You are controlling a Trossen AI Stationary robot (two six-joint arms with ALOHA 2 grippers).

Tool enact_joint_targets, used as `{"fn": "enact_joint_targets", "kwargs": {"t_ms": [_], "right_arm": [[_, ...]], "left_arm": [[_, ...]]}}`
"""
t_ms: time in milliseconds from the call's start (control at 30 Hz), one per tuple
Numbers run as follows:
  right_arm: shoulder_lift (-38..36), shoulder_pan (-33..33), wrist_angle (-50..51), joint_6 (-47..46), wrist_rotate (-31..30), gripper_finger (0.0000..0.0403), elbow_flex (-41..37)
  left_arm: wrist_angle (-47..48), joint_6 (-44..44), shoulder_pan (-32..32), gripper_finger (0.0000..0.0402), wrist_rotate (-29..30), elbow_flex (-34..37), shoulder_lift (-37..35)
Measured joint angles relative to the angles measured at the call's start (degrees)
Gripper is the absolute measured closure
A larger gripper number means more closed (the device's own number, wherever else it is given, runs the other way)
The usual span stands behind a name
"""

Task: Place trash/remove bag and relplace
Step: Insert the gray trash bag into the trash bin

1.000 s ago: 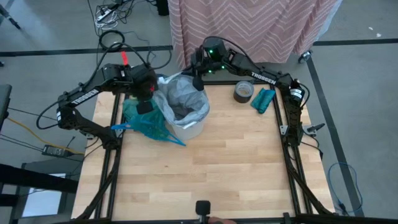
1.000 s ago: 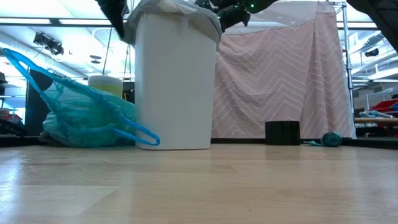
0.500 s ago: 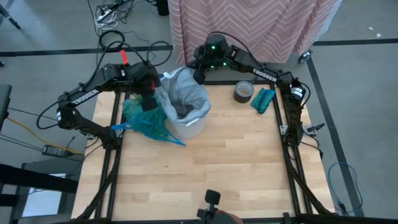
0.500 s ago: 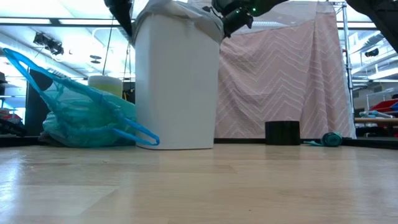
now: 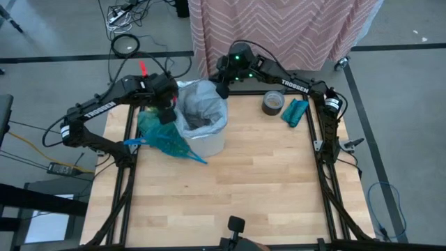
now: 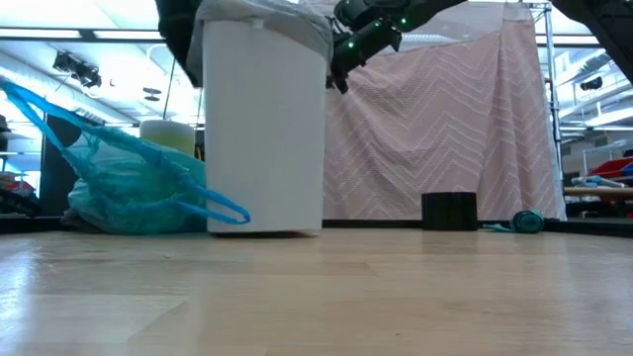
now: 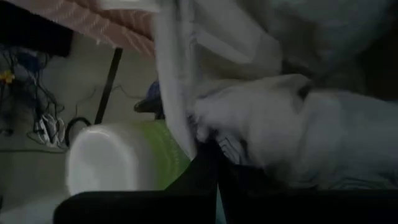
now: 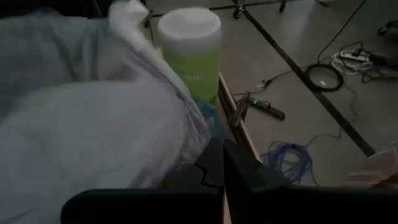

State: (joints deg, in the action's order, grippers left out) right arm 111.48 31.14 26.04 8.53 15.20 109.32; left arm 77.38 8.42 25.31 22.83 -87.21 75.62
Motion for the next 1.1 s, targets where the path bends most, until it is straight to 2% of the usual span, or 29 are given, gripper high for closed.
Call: {"fn": "enact_joint_targets", "kwargs": {"t_ms": [300,500,667,833,933,1100], "right_arm": [[0.0,0.1,2.4,-0.3,-0.1,0.0403,-2.8],[-0.1,0.1,2.6,-0.2,0.4,0.0403,-3.1],[-0.1,0.9,5.6,-0.6,3.5,0.0403,-3.1],[-0.3,1.2,4.8,0.9,2.9,0.0401,-2.1],[-0.3,2.3,5.3,0.5,-0.1,0.0389,0.8],[-0.5,4.1,8.0,-2.8,1.8,0.0335,3.0]], "left_arm": [[-9.0,-2.2,-0.3,0.0390,-5.1,10.2,0.2],[-10.8,-2.5,-0.3,0.0390,-5.6,10.6,0.1],[-14.5,-2.0,-0.3,0.0390,-9.1,10.7,0.1],[-14.1,-1.2,-0.3,0.0390,-8.4,10.7,0.0],[-14.4,-1.2,-0.3,0.0390,-7.6,10.7,0.0],[-16.8,-1.3,-0.3,0.0390,-7.5,10.7,0.1]]}}
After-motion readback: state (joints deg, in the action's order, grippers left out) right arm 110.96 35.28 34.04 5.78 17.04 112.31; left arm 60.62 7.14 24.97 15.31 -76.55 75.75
